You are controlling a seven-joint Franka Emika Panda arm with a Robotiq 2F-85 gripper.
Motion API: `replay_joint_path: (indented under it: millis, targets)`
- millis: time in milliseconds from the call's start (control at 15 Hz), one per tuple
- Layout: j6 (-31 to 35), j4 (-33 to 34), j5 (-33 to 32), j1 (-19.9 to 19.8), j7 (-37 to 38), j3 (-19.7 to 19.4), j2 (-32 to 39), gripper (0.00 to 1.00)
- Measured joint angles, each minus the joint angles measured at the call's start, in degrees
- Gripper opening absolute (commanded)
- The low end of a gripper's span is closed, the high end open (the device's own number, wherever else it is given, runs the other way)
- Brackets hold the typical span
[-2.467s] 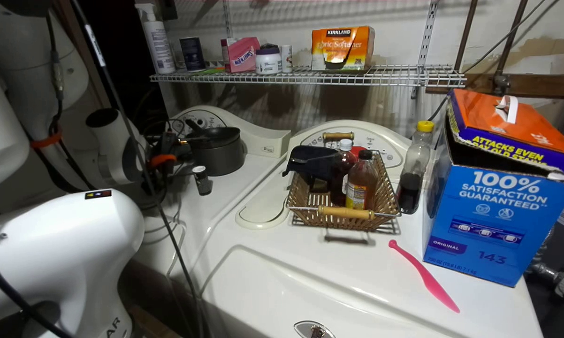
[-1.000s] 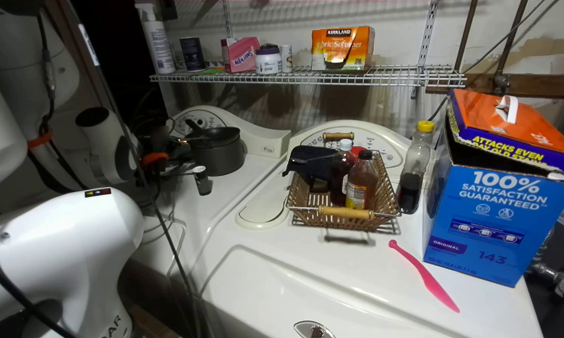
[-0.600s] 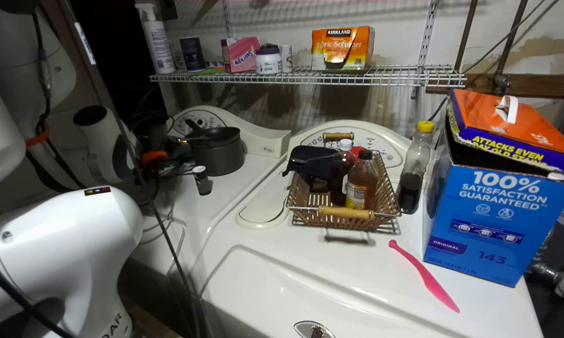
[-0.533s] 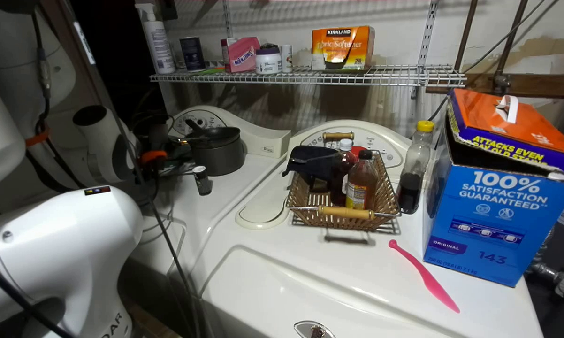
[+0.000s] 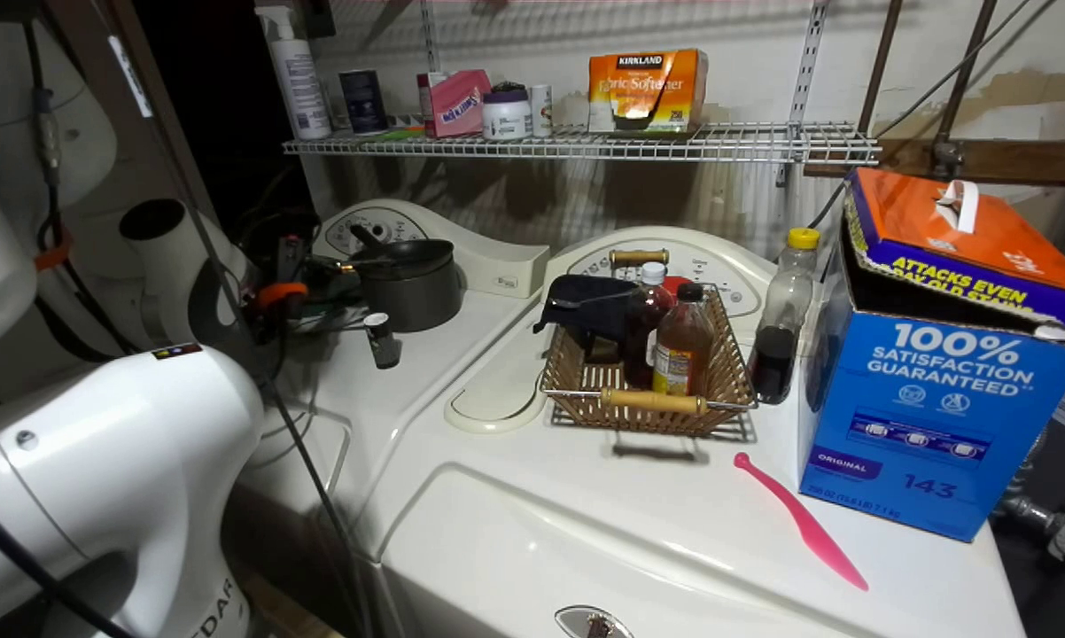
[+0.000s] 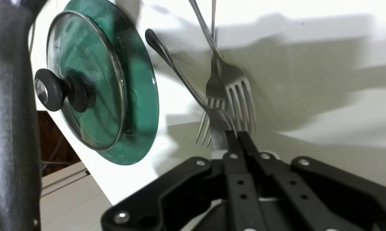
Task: Pick up one silver spoon and put it in the black pot
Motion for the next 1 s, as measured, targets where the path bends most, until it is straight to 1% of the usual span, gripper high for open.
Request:
replay_joint_path:
  millis: [67, 133, 400, 533, 800, 1000]
  targets:
    - [0.5, -0.1, 1.6, 1.7, -0.7, -0.7, 0.0, 0.02]
    - [1.1, -0.1, 3.5, 3.6, -1.5, -1.4, 0.0, 0.03]
    - [4.9, -0.6, 13.7, 11.6, -7.4, -4.4, 0.0, 0.03]
    - [6.6, -0.9, 18.0, 15.1, -10.0, -4.9, -0.1, 0.03]
    - [9.6, -1.0, 22.0, 20.7, -13.4, -4.9, -1.4, 0.03]
    - [12.3, -0.8, 25.0, 23.9, -17.0, -4.9, -3.1, 0.03]
